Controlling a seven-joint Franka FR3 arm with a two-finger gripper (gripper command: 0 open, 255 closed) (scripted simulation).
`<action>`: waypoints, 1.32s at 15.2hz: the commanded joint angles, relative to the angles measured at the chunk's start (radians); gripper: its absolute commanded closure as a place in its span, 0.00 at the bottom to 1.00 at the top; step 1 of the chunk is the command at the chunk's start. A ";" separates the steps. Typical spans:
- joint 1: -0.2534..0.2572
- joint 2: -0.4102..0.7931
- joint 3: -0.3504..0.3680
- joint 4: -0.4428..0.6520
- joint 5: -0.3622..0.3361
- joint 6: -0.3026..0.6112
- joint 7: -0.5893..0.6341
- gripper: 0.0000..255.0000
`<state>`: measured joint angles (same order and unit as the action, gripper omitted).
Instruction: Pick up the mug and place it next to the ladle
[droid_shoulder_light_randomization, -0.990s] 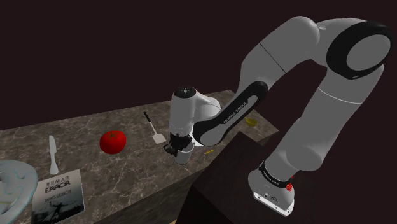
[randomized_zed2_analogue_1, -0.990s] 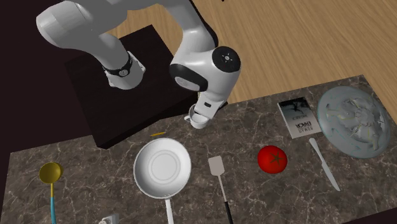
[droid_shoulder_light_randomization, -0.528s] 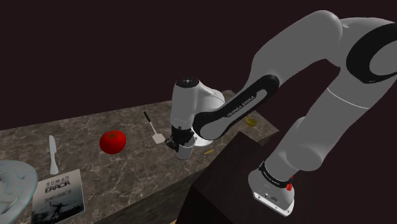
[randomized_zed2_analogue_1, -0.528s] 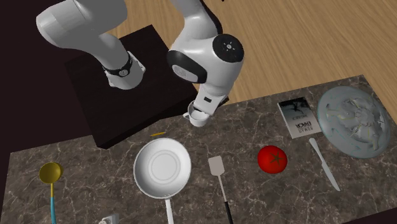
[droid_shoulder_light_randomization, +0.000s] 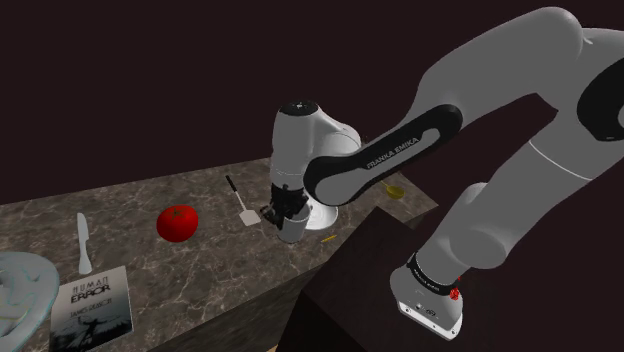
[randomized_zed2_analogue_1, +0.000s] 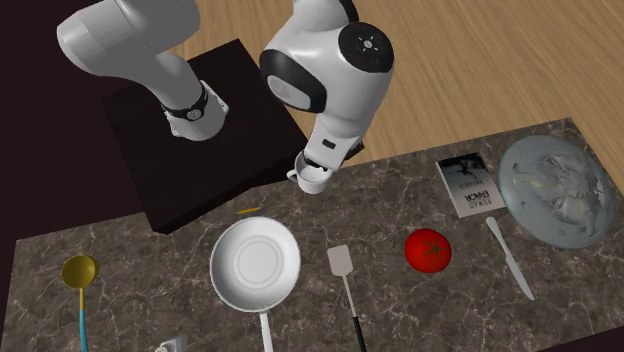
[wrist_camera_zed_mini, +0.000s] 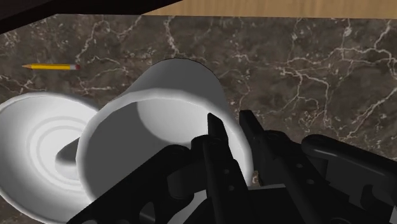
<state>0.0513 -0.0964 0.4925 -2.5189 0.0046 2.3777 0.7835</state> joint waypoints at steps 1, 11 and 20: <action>0.001 -0.017 -0.003 0.010 0.011 -0.026 -0.011 1.00; -0.068 -0.138 -0.131 -0.077 0.036 -0.049 -0.232 1.00; -0.189 -0.164 -0.297 -0.117 -0.024 -0.028 -0.473 1.00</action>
<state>-0.1229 -0.2534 0.2174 -2.6268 -0.0125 2.3466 0.3438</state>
